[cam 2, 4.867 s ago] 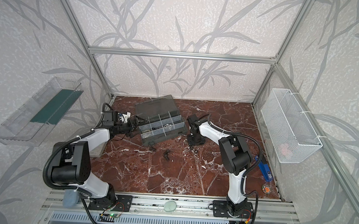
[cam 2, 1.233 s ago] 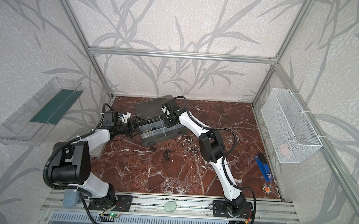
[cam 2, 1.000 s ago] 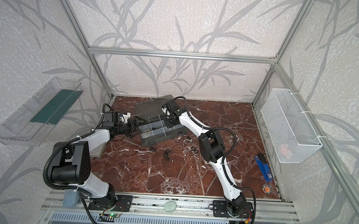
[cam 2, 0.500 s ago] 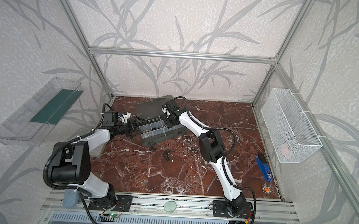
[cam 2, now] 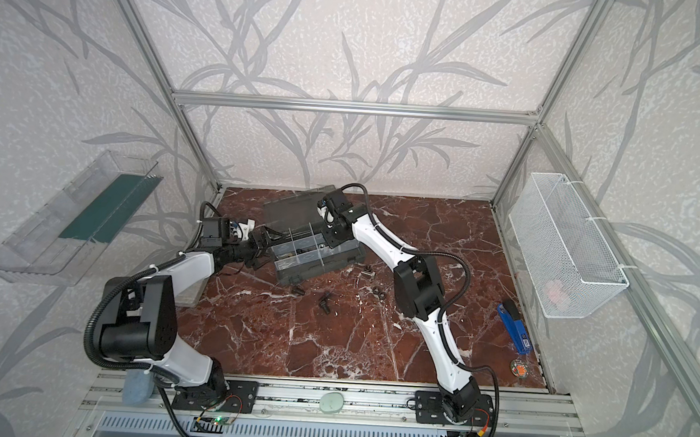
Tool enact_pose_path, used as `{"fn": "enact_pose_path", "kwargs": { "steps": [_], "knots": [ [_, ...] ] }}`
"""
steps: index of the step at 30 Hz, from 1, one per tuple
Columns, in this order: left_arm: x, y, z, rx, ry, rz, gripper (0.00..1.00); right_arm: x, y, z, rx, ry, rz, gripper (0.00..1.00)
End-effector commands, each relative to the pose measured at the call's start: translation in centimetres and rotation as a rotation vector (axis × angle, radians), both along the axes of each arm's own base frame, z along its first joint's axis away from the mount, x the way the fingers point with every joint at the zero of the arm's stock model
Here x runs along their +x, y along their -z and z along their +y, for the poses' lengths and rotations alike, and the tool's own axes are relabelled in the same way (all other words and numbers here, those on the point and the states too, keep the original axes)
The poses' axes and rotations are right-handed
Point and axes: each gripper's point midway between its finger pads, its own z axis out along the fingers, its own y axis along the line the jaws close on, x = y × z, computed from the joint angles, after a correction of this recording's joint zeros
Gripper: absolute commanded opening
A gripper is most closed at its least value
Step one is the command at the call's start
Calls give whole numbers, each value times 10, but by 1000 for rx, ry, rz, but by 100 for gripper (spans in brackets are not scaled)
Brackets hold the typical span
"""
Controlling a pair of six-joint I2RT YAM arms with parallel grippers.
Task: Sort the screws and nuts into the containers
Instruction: 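Move the right gripper back over the remaining loose nuts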
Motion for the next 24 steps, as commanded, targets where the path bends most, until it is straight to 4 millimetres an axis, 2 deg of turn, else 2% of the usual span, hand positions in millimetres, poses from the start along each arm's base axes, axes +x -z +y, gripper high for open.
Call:
{"fn": "enact_pose_path", "kwargs": {
  "steps": [1,7,11,15,19,24],
  "knots": [
    [-3,-5,3,16,-4,-13,99,-13,-47,-22,-8,16,-61,46],
    [-2,-6,2,12,-2,-14,100,-47,-40,-64,-62,82,-41,48],
    [0,-10,3,19,-5,-19,99,-74,-24,-96,-110,123,5,50],
    [2,-9,2,21,-3,-14,100,-89,-7,-120,-137,168,45,51],
    [3,-8,1,15,1,-11,100,-86,4,-132,-133,230,68,51],
    [2,-9,1,17,2,-14,99,-69,21,-144,-139,299,79,51]
  ]
}}
